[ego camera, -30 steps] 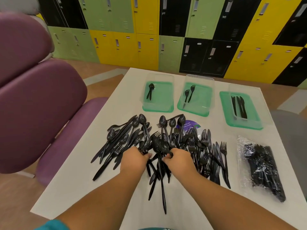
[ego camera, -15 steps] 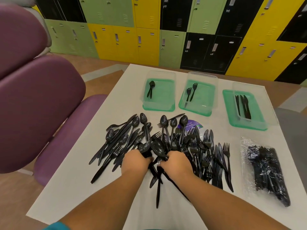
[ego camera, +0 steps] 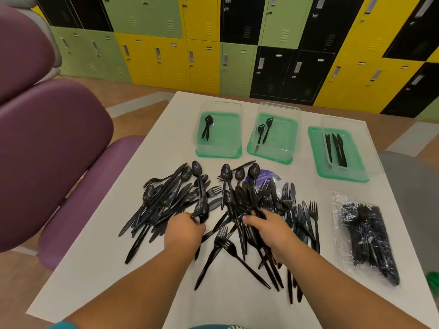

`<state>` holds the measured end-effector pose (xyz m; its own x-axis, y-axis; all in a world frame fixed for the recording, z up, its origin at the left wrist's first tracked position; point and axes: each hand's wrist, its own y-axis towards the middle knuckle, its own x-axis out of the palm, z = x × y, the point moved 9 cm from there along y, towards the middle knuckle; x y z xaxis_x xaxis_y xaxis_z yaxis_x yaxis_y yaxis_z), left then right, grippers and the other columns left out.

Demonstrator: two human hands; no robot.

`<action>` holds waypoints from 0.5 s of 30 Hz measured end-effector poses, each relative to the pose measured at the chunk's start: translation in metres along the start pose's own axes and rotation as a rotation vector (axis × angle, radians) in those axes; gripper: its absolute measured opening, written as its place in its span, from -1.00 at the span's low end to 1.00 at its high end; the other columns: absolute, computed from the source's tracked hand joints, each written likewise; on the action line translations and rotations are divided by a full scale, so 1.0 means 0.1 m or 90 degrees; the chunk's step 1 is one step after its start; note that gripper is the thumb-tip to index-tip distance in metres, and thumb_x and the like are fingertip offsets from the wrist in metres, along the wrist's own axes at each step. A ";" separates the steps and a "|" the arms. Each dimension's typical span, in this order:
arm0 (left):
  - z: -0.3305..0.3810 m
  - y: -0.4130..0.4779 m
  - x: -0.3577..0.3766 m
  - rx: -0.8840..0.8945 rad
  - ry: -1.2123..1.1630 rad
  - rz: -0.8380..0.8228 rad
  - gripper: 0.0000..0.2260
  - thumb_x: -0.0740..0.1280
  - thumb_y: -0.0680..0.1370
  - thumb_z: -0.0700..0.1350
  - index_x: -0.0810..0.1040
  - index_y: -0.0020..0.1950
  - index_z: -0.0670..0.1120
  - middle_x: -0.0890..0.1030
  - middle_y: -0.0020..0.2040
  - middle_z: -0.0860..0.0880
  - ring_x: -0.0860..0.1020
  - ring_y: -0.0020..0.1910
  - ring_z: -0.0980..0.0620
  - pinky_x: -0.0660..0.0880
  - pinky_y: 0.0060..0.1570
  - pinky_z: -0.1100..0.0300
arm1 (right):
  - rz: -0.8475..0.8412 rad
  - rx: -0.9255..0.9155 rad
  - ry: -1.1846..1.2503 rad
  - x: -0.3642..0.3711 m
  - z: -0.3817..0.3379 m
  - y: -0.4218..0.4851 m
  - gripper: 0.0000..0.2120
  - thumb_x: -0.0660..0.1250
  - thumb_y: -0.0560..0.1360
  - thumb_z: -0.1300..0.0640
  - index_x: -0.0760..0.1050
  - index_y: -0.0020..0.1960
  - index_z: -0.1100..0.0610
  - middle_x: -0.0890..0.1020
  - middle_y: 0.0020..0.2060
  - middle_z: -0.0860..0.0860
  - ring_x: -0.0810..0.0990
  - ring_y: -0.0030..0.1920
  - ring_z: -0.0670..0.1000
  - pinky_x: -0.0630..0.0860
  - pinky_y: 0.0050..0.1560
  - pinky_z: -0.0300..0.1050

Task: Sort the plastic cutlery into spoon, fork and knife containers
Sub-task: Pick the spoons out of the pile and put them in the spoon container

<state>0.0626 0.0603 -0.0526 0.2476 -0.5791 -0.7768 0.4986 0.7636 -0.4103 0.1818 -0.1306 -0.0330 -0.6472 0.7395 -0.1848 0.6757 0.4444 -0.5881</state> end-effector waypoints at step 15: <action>0.07 -0.03 0.07 0.041 0.080 -0.035 -0.83 0.34 0.48 -0.04 0.55 -0.10 -0.15 0.59 -0.21 -0.07 0.58 -0.22 -0.04 0.55 -0.19 0.14 | 0.120 -0.066 -0.237 -0.17 0.03 0.25 -0.87 0.23 0.54 0.14 0.45 -0.19 0.05 0.48 -0.36 0.01 0.41 -0.38 -0.01 0.37 -0.32 -0.16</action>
<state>0.0690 0.0521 -0.0535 0.1147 -0.5761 -0.8093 0.5619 0.7095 -0.4254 0.2084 -0.1338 -0.0466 -0.5792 0.5883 -0.5643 0.8141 0.3818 -0.4375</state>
